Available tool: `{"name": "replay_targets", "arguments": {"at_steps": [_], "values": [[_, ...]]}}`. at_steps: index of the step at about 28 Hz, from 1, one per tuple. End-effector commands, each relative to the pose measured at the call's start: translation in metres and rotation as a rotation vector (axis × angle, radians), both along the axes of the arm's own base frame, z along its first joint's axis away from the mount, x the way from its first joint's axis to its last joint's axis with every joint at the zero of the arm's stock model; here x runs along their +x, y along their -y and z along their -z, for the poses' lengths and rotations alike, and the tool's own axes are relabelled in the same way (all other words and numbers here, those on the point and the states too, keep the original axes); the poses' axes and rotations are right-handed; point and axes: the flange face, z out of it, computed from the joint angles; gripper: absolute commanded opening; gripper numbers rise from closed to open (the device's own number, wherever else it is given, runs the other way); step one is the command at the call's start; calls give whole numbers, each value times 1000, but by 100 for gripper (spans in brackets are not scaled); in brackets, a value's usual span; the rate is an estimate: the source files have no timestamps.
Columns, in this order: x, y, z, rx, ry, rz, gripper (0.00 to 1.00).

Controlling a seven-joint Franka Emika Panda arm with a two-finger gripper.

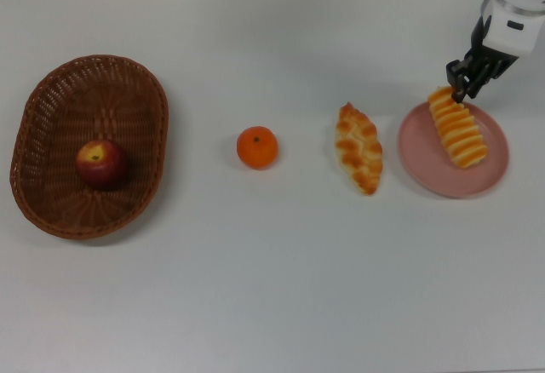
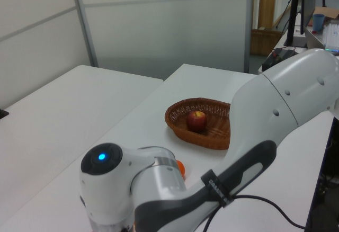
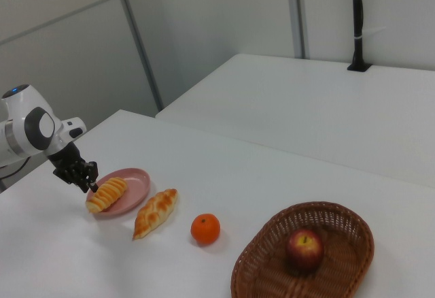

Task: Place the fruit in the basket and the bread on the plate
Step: 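Carry the striped roll onto the pink plate and release, then move back to the orange and grasp it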

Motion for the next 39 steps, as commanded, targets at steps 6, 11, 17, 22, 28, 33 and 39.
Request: {"name": "replay_targets", "arguments": {"at_steps": [6, 11, 17, 22, 28, 33, 39], "values": [[5, 22, -21, -68, -17, 52, 100], [30, 73, -26, -154, -46, 151, 100], [67, 133, -21, -197, -43, 267, 100], [85, 181, -19, -246, -71, 350, 100], [107, 242, -8, -258, -120, 344, 100], [120, 282, 4, -238, -177, 276, 100], [129, 303, 27, -236, -187, 279, 100]]}}
